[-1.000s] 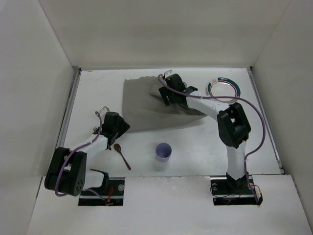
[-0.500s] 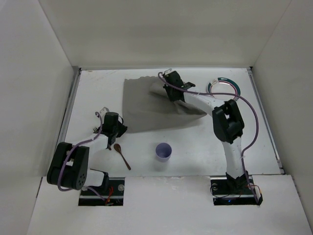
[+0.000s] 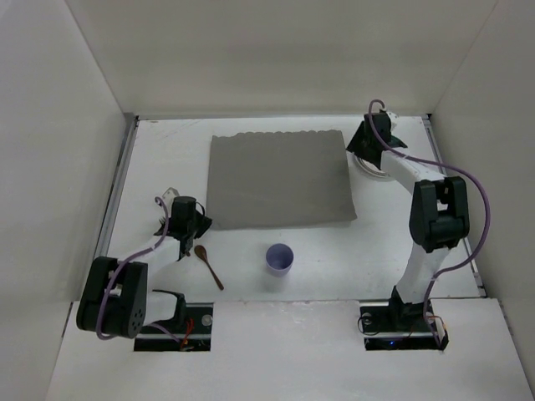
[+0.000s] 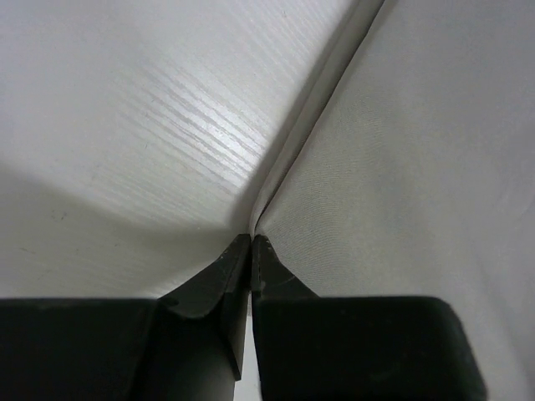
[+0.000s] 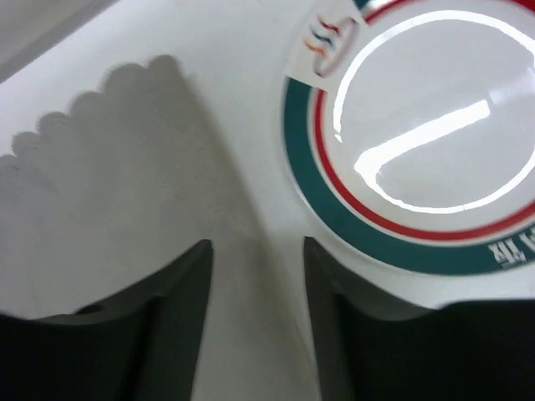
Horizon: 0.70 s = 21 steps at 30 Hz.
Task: Set the dinner table for one person
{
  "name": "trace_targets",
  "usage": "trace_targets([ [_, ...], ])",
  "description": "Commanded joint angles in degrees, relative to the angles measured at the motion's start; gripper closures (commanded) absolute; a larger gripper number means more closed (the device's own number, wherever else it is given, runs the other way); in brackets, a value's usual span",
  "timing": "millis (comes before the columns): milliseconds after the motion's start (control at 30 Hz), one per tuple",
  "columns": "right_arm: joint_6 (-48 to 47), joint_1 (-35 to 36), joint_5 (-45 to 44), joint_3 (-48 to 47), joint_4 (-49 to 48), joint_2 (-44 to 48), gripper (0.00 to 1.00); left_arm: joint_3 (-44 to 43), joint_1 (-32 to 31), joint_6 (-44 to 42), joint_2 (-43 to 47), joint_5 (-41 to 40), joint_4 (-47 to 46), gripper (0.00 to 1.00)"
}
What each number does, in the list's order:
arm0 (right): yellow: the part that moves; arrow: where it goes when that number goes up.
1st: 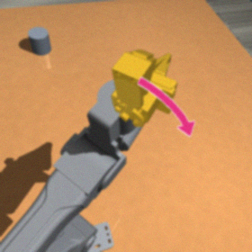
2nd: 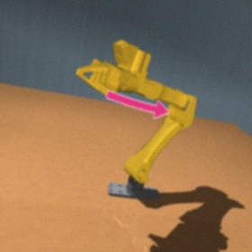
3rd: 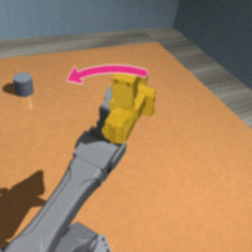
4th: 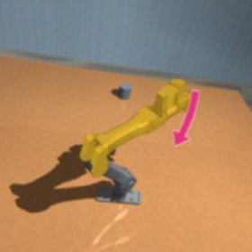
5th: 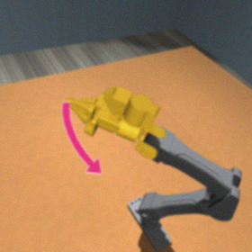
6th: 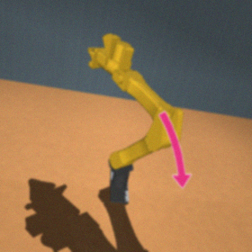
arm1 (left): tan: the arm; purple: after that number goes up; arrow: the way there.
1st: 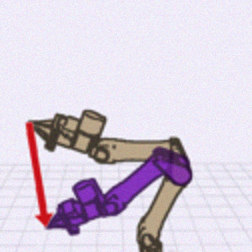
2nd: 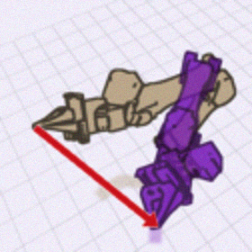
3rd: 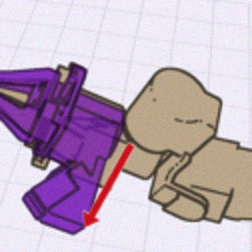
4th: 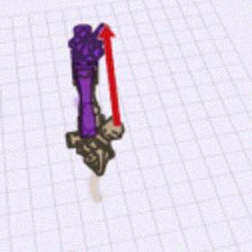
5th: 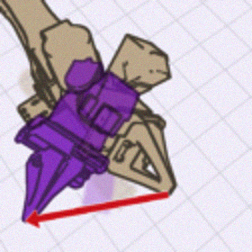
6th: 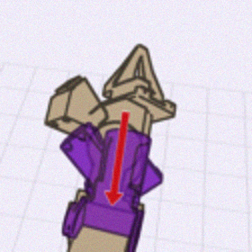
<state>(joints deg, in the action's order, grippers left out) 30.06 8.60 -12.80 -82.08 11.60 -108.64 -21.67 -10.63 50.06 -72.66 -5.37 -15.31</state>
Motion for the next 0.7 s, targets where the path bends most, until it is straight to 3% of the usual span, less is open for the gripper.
trace_targets([
  [0, 4.7, 1.3, 4.0, 3.2, -6.0, 3.8, 0.39, 1.6, 0.6, 0.7, 4.5, -3.0, 4.5, 0.95],
  [133, 3.1, 1.6, 3.2, 8.1, -6.5, 9.5, 0.36, 1.4, -0.4, 0.2, 10.5, -6.8, 8.6, 0.8],
  [333, 6.1, 5.1, -0.6, 27.9, -11.7, 24.2, 0.36, 0.8, -4.3, -0.8, 19.9, -8.5, 15.7, 0.49],
  [500, 8.7, 10.3, -4.0, 39.0, -12.2, 33.0, 0.38, -1.0, -9.1, 0.6, 18.7, -6.7, 17.7, 0.43],
  [667, 14.0, 12.1, -2.5, 46.0, -12.3, 36.2, 0.7, -5.1, -13.7, 1.5, 13.4, -6.8, 12.9, 0.47],
])
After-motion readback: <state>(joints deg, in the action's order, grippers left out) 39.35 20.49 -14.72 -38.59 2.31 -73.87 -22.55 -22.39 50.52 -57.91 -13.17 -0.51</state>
